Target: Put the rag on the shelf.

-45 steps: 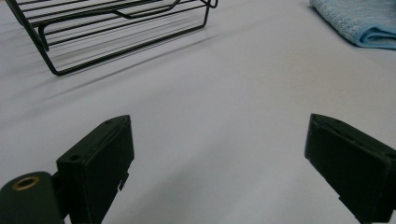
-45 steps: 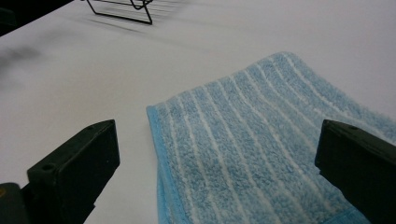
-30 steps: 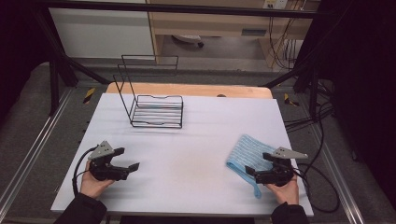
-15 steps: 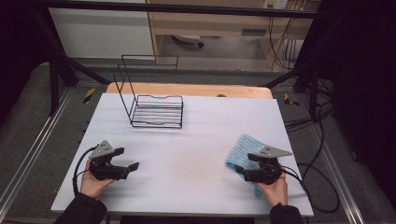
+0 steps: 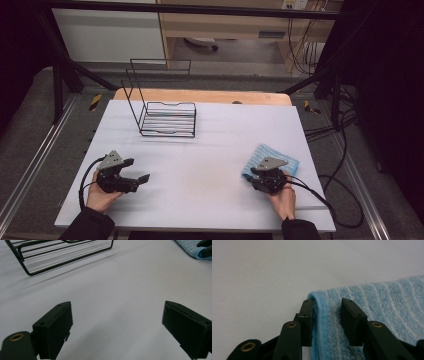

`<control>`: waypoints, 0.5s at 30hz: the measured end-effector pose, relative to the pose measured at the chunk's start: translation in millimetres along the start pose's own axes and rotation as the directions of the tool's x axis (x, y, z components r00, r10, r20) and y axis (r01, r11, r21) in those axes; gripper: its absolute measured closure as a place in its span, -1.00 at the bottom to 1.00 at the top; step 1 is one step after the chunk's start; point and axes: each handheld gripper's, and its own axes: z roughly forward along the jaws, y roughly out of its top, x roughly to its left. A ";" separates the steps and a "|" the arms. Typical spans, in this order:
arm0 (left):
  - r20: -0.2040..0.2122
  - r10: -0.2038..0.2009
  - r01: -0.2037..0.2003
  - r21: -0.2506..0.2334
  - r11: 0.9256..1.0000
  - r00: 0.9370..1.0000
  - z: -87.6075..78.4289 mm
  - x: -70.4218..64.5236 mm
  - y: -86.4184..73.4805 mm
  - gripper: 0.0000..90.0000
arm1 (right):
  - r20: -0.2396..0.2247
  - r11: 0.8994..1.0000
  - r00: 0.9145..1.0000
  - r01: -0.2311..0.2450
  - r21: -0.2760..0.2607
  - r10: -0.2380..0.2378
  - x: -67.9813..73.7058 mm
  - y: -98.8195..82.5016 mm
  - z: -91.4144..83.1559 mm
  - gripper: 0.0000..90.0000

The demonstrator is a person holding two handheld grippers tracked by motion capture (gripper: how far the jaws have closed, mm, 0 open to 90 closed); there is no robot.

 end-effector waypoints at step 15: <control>-0.006 0.008 -0.008 0.002 1.000 1.000 0.6 -0.6 1.0 -0.78 | -0.013 0.998 1.000 0.016 -0.055 -0.017 1.2 11.8 -6.0 0.77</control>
